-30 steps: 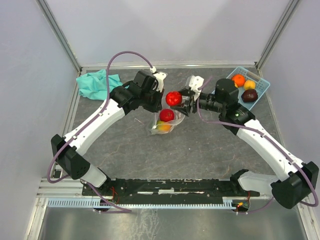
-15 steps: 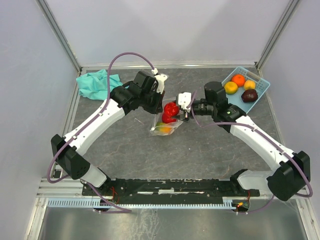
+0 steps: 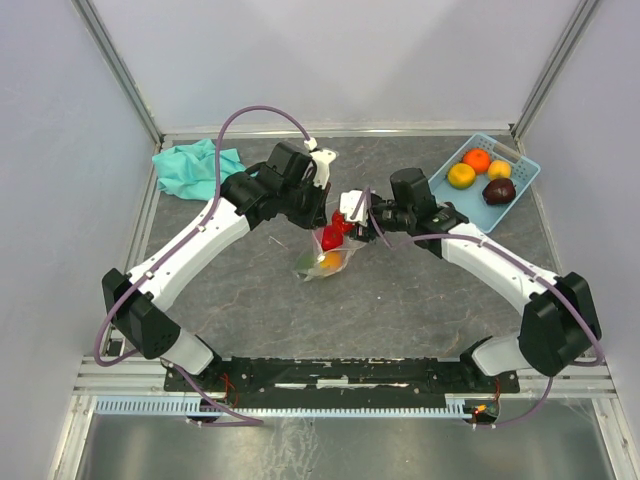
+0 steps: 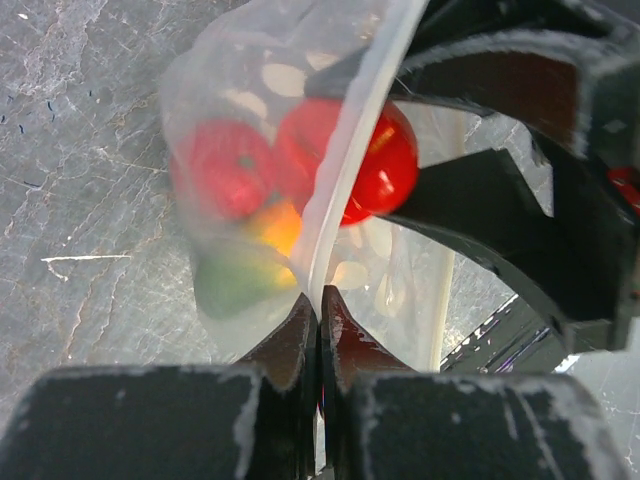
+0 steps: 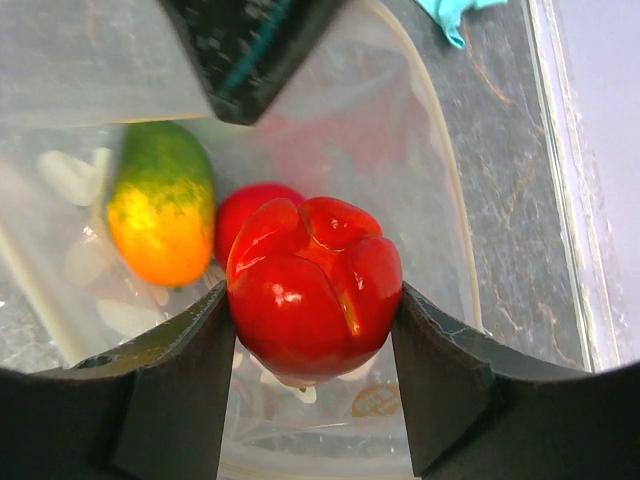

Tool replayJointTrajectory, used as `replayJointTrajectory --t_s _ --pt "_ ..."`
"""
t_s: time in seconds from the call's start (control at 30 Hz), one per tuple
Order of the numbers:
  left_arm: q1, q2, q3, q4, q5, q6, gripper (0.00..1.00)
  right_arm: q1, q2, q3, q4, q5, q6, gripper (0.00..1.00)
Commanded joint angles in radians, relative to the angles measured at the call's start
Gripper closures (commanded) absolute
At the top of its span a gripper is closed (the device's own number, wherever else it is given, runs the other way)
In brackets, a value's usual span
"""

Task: Place the food in the zip-top bag and seal the zipper
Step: Place the fake fruit in the zipper food storage bag.

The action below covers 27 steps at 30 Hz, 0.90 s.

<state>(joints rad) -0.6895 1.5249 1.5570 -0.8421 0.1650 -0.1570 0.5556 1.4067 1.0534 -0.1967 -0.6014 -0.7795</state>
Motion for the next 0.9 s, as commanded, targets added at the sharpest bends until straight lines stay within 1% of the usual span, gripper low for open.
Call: replayJointTrajectory --t_s 0.0,0.17,0.33,0.37,0.53,0.6,0.7,0.87 --pt "-0.002 -0.048 0.031 0.005 0.024 0.055 0.97 0.000 0.032 0.010 0.097 0.150 0.057 0.51" --pt "-0.002 -0.046 0.018 0.014 0.044 0.045 0.97 0.000 0.041 0.022 0.163 0.208 0.214 0.44" --pt "-0.002 -0.032 0.021 0.027 0.060 0.026 0.97 0.000 0.041 0.039 0.174 0.218 0.330 0.37" --pt "-0.002 -0.030 0.022 0.029 0.062 0.021 0.97 0.001 0.040 0.045 0.174 0.223 0.356 0.34" --pt "-0.002 -0.024 0.023 0.042 0.068 -0.006 0.97 0.001 0.032 0.072 0.164 0.248 0.471 0.32" --pt "-0.002 -0.022 0.023 0.048 0.075 -0.014 0.97 0.000 0.030 0.078 0.162 0.260 0.503 0.31" --pt "-0.001 -0.019 0.022 0.054 0.083 -0.023 0.97 0.001 0.035 0.089 0.154 0.265 0.543 0.26" --pt "-0.002 -0.019 0.020 0.062 0.086 -0.035 0.97 0.000 0.040 0.090 0.157 0.278 0.588 0.24"
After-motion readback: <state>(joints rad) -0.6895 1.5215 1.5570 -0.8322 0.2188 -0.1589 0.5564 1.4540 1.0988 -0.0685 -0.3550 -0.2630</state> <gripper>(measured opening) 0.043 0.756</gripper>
